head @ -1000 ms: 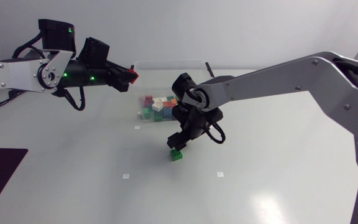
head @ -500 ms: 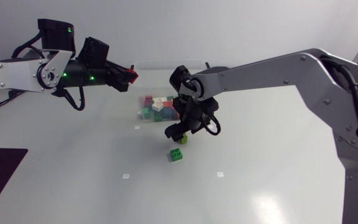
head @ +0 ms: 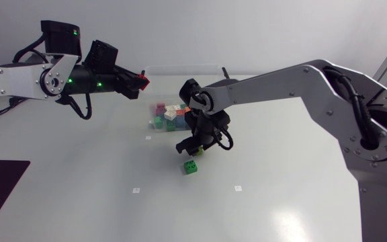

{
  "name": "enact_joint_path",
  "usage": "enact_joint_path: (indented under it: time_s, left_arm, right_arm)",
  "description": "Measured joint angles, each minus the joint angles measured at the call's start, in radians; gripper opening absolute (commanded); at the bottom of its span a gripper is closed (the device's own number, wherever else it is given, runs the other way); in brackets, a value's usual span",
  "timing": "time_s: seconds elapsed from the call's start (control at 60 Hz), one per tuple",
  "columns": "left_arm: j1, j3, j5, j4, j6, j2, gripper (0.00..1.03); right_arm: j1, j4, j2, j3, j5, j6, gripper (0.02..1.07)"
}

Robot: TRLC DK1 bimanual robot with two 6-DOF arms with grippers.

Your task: Place the duplo bricks in the container

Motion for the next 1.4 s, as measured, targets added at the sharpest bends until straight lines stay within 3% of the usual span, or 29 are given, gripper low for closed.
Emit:
enact_joint_path:
  time_s: [0.15, 0.433, 0.867, 1.217, 1.283, 1.35, 1.4]
  left_arm:
    - [0.000, 0.000, 0.000, 0.000, 0.000, 0.000, 0.14]
    - [0.000, 0.000, 0.000, 0.000, 0.000, 0.000, 0.14]
    - [-0.005, 0.012, 0.000, 0.000, 0.000, 0.004, 0.14]
    - [-0.078, 0.137, -0.060, 0.000, -0.003, 0.124, 0.15]
    - [-0.084, 0.161, -0.078, 0.000, -0.003, 0.157, 0.27]
    - [-0.086, 0.179, -0.091, 0.000, -0.003, 0.186, 0.51]
    - [-0.088, 0.185, -0.100, 0.000, -0.003, 0.200, 0.74]
  right_arm:
    - [0.002, 0.001, 0.021, 0.007, 0.001, 0.005, 0.39]
    - [0.008, 0.017, 0.023, 0.015, 0.003, 0.012, 0.31]
    - [0.005, 0.039, -0.091, -0.064, 0.004, 0.015, 0.31]
    - [-0.006, -0.019, -0.270, -0.039, 0.004, 0.015, 0.31]
    - [-0.014, -0.032, -0.274, -0.015, 0.004, 0.015, 0.31]
    - [-0.021, -0.046, -0.275, 0.015, 0.004, 0.015, 0.31]
    - [-0.026, -0.056, -0.275, 0.043, 0.003, 0.015, 0.31]
